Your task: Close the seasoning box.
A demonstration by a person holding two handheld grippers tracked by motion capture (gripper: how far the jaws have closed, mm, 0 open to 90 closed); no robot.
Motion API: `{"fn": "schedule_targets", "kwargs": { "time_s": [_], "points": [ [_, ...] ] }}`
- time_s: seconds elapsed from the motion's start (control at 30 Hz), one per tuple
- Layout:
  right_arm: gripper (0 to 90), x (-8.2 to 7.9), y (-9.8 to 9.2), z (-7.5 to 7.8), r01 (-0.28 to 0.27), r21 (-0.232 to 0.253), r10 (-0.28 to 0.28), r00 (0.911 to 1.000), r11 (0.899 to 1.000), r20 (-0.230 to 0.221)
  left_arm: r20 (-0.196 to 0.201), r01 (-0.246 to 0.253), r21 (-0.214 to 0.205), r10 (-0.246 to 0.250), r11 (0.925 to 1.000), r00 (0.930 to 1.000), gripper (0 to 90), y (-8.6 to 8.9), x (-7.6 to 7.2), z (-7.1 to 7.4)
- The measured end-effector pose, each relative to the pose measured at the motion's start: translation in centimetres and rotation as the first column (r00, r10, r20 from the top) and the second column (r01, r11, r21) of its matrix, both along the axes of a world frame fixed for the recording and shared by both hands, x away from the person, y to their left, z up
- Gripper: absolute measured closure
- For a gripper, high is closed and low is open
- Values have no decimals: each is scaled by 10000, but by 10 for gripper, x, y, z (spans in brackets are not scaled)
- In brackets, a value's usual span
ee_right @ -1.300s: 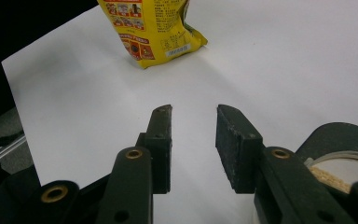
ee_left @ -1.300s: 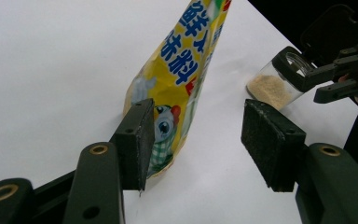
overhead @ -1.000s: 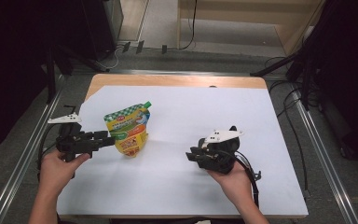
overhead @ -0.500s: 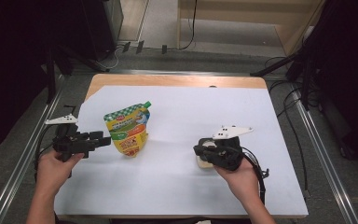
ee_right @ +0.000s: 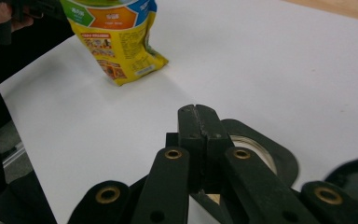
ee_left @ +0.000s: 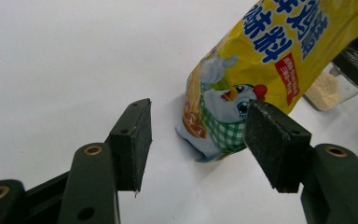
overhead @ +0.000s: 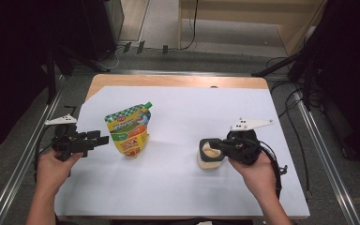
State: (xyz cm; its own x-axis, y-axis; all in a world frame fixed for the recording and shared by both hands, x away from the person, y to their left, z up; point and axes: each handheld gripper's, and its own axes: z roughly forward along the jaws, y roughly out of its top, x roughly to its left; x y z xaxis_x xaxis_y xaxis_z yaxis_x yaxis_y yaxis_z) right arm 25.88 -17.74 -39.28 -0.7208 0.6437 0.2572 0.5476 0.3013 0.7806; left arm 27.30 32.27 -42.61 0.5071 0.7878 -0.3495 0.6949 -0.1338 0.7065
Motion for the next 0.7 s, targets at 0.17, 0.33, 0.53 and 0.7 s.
{"fn": "schedule_targets", "kwargs": {
  "time_s": [0.17,0.33,0.53,0.7],
  "points": [
    [900,2,-16,8,324,114,-324,9995,9994,55,-41,44,20,-44,10000,10000,418,-1,2,-2],
    [900,4,-30,14,600,200,-603,9981,9980,125,-84,89,51,-88,9999,9999,414,-1,5,-4],
    [900,4,-50,21,1109,281,-1115,9935,9934,211,-113,124,64,-123,9999,9999,410,-2,6,-5],
    [900,7,-69,20,1643,315,-1650,9861,9859,195,-94,161,126,-160,9998,9998,408,-4,7,-6]
  ]
}}
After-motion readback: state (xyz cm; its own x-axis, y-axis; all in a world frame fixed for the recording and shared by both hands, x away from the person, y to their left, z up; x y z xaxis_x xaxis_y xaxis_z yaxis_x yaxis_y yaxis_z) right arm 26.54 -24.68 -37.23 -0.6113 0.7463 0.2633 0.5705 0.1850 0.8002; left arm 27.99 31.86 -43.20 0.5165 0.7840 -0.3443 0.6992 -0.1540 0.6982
